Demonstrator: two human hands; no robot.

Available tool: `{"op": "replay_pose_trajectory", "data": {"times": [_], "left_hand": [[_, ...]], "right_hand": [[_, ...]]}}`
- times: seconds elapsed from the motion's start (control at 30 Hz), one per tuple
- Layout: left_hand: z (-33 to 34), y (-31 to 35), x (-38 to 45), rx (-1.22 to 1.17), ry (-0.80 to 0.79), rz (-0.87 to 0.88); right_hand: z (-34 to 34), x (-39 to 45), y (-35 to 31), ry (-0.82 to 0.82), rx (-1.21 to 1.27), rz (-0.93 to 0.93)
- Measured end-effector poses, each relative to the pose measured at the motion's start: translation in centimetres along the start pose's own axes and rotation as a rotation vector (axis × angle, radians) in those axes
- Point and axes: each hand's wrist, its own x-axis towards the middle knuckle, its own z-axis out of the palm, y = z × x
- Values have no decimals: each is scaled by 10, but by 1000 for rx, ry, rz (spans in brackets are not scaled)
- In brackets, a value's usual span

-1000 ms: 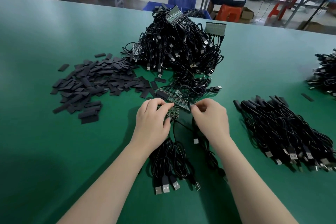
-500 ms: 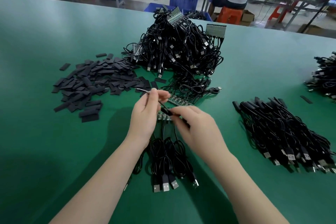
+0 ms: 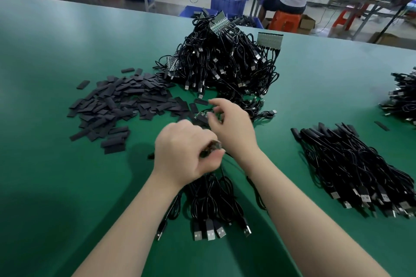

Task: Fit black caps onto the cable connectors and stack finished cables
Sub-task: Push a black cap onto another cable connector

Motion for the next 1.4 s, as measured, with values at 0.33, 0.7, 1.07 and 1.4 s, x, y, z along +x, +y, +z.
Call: {"op": "replay_pose_trajectory", "data": {"times": [0.33,0.7,1.07,1.4], "left_hand": [[24,-10,-22,160,-664,-165],[20,-7,-22,24,-504,-219],[16,-6,-22,22,-463,-329],[8,1,-16,-93,-297,-433]], "right_hand": [[48,90,-16,-614,-486,-178],[83,87,-20,-392,-632,-181],[13,39,-16,-39,167,39],[-26,-62,24,199,878,348]]}}
